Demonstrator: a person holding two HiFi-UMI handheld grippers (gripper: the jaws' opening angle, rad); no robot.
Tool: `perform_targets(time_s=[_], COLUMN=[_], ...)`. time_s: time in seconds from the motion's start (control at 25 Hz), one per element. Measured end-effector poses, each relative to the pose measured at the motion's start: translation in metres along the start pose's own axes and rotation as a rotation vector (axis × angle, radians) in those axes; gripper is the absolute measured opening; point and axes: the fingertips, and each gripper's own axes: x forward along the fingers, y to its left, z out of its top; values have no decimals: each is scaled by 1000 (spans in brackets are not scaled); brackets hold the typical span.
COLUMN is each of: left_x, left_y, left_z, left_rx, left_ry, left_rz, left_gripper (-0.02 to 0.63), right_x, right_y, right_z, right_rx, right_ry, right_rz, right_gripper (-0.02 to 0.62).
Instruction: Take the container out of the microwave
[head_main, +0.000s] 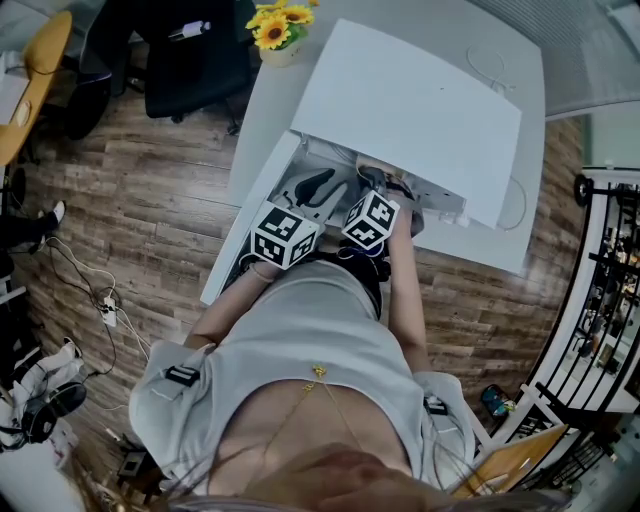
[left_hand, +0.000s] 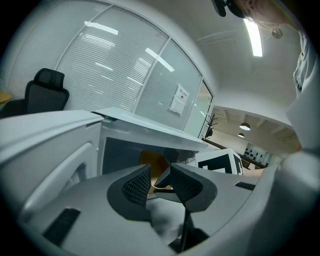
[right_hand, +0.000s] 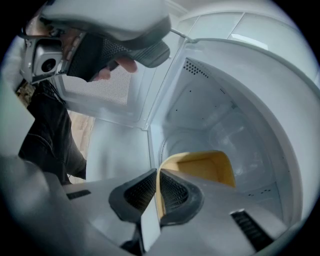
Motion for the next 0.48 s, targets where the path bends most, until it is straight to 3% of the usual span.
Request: perform_targets(time_s=[0.48], left_x=[0], left_y=[-4], left_z=[-1], left_rx=[6], left_ry=[8], left_rz=[0], left_gripper=[121], right_x=[-5], right_y=[1], right_z=[-1], right_rx=[-1], right_ry=[-5], right_rz=[5], right_gripper=[31])
